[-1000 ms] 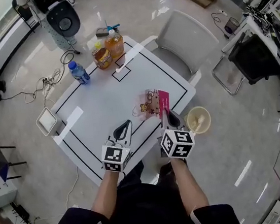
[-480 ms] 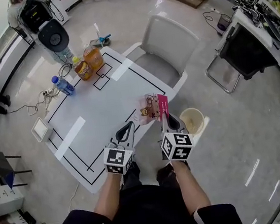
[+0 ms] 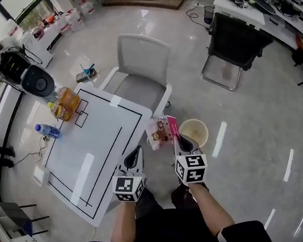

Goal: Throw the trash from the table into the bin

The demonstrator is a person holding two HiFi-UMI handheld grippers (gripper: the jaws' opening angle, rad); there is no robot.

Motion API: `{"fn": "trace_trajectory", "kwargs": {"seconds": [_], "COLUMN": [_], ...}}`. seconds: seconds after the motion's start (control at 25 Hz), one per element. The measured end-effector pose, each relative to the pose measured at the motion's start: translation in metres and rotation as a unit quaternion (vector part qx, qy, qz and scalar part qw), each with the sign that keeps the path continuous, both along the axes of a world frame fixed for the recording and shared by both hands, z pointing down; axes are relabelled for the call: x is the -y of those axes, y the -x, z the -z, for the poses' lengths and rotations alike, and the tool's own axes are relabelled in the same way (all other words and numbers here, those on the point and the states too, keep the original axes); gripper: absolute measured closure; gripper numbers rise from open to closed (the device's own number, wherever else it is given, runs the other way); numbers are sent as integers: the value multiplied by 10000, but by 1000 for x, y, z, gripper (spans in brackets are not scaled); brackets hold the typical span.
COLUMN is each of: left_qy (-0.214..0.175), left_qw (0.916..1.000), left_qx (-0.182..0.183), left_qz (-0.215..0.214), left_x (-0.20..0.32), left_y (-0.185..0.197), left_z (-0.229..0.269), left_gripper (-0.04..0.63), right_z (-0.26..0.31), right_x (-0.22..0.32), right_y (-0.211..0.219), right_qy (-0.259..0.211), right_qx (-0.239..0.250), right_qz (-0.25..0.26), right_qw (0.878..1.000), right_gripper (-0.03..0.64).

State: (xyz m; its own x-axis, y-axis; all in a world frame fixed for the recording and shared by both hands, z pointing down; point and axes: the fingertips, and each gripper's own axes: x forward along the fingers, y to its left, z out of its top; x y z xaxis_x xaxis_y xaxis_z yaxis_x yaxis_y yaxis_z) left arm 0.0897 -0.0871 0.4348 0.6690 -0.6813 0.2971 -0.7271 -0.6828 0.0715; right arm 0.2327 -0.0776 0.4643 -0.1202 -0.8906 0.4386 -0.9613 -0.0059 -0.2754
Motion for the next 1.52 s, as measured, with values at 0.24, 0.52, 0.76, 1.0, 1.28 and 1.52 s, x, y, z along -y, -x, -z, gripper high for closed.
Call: {"fn": "trace_trajectory", "kwargs": {"seconds": [0.24, 0.52, 0.76, 1.0, 1.28, 1.52], "left_qy": [-16, 53, 126, 117, 135, 368], "left_qw": [9994, 9974, 9948, 9917, 9884, 9878], "left_qx": [113, 140, 165, 115, -8, -67], "left_qz": [-323, -707, -999, -1272, -1511, -1510], "left_x": [-8, -11, 3, 13, 37, 59], "left_y": [-67, -124, -155, -176, -203, -198], "left_z": [-3, -8, -18, -27, -44, -68], "left_gripper": [588, 588, 588, 588, 588, 588], "right_z": [-5, -12, -23, -35, -57, -71], "right_x": [-31, -52, -53, -43, -19, -2], "right_y": [-70, -140, -169, -171, -183, -180], "right_qy": [21, 58, 145, 241, 486, 722], "right_qx": [-74, -135, -129, -191, -302, -422], "right_qz": [-318, -858, -1203, -1274, -1392, -1490], "right_qw": [9995, 9962, 9925, 9914, 9886, 9853], "right_gripper": [603, 603, 603, 603, 603, 603]}}
